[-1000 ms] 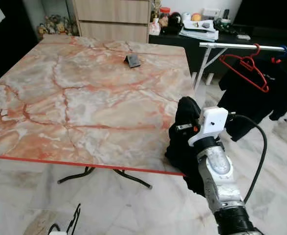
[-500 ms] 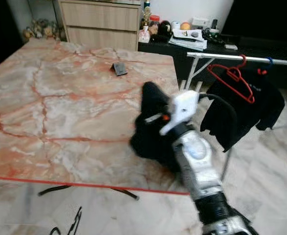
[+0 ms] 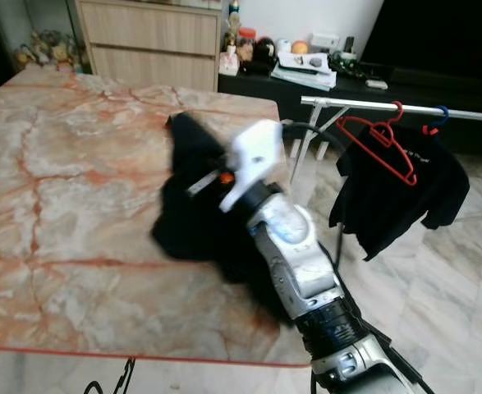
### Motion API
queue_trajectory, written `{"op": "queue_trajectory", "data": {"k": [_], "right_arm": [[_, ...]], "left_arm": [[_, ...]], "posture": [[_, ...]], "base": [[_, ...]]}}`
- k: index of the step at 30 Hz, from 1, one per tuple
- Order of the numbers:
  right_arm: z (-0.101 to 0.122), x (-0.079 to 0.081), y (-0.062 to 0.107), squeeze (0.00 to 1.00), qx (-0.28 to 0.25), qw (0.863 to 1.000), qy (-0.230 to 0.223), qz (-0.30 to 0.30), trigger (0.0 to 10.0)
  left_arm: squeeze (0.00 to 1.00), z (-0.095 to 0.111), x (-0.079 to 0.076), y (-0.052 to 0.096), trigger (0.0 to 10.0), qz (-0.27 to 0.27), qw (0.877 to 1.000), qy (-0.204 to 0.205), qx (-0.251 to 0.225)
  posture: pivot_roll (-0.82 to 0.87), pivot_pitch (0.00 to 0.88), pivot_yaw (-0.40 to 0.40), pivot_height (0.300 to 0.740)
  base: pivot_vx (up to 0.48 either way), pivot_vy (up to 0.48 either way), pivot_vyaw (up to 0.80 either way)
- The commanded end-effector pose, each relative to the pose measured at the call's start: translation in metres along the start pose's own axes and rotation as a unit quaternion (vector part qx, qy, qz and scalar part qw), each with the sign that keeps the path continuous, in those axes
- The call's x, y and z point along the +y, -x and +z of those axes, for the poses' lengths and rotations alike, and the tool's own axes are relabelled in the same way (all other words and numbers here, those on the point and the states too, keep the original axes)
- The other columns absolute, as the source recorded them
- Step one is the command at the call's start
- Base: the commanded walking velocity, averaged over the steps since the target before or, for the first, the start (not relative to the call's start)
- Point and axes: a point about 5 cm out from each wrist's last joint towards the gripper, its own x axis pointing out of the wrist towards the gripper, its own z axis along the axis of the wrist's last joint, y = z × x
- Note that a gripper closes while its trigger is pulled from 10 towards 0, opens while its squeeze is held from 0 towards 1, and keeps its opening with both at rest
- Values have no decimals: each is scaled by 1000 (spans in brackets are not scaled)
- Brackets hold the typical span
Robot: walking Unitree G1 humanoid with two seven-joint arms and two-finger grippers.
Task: Hang hanger
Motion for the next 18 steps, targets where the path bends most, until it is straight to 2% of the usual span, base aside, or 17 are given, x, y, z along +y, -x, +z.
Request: {"op": "queue_trajectory", "data": {"k": [1,2,8,12,13,18], "right_arm": [[-12,3,4,0,48,999,-5,23,10000],[-20,5,8,0,74,996,12,39,10000],[-28,6,14,0,117,992,6,55,10000],[-39,-1,21,0,154,988,-20,24,10000],[-46,-7,26,0,178,983,-35,-1,10000],[-48,-18,31,0,189,978,-69,-53,10000]], "left_arm": [[0,-10,-5,2,10000,-5,1000,-1,16],[0,-10,-6,2,10000,-7,1000,-5,17],[0,-11,-7,2,10000,-10,1000,-8,19],[0,-11,-7,2,10000,-12,1000,-8,19],[0,-12,-7,2,10000,-12,1000,-7,19],[0,-12,-6,2,10000,-14,1000,-6,21]], "posture": [[3,101,-58,740],[2,100,-58,740],[-3,99,-58,740],[2,98,-60,740],[2,98,-60,740],[1,104,-61,740]], "base": [[0,0,0],[0,0,0],[0,0,0],[0,0,0],[0,0,0],[0,0,0]]}}
